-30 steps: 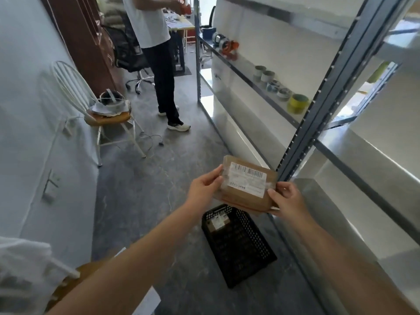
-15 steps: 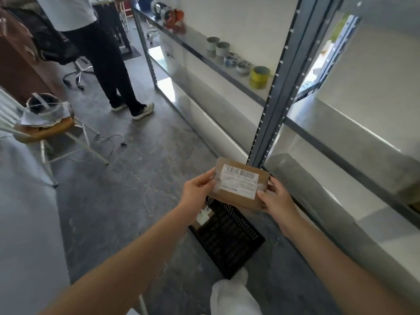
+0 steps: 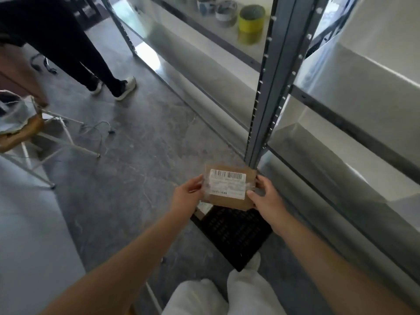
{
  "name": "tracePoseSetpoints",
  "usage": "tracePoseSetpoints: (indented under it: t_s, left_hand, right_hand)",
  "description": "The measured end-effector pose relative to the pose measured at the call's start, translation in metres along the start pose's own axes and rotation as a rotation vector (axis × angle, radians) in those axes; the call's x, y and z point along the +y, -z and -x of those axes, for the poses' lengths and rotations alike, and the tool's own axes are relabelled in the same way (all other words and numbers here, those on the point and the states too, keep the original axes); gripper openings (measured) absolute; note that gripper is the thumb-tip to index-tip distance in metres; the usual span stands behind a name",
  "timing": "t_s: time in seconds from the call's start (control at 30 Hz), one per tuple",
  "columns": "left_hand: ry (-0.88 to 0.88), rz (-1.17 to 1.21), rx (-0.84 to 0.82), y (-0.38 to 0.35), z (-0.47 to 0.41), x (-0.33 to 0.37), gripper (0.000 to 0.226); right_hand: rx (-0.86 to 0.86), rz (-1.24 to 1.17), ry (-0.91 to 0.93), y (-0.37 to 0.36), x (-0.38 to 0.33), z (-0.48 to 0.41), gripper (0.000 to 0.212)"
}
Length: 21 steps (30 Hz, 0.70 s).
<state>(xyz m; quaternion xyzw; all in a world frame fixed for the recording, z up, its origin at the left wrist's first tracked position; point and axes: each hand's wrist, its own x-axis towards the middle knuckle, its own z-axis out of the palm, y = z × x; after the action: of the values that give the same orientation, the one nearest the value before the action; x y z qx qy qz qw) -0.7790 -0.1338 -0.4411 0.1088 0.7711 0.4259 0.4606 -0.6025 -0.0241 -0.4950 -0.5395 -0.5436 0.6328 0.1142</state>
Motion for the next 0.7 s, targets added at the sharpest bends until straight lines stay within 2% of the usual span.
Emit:
tracePoseSetpoints:
  t_s: [0.13, 0.23, 0.37, 0.53, 0.7]
  left_hand:
    - [0.116, -0.012, -0.034, -0.015, -0.045, -0.049, 0.048]
    - [0.178, 0.013, -0.075, -0.021, -0.087, -0.097, 0.047]
    - [0.35, -0.012, -0.028, -0.036, -0.147, -0.175, 0.035]
    - [0.532, -0.085, -0.072, -0.056, -0.209, -0.273, 0.006]
    - [0.66, 0.001, -0.087, -0.073, -0.256, -0.351, 0.012]
  right_hand:
    - [0.027, 0.108, -0.047, -0.013, 0.045, -0.042, 0.048]
    - [0.051, 0.213, -0.101, -0.029, 0.087, -0.076, 0.033]
    - [0.073, 0.259, -0.143, -0.052, 0.157, -0.123, 0.025]
    - [-0.085, 0.309, -0.271, -0.086, 0.24, -0.17, 0.045]
    - [-0.141, 0.309, -0.354, -0.12, 0.309, -0.21, 0.053]
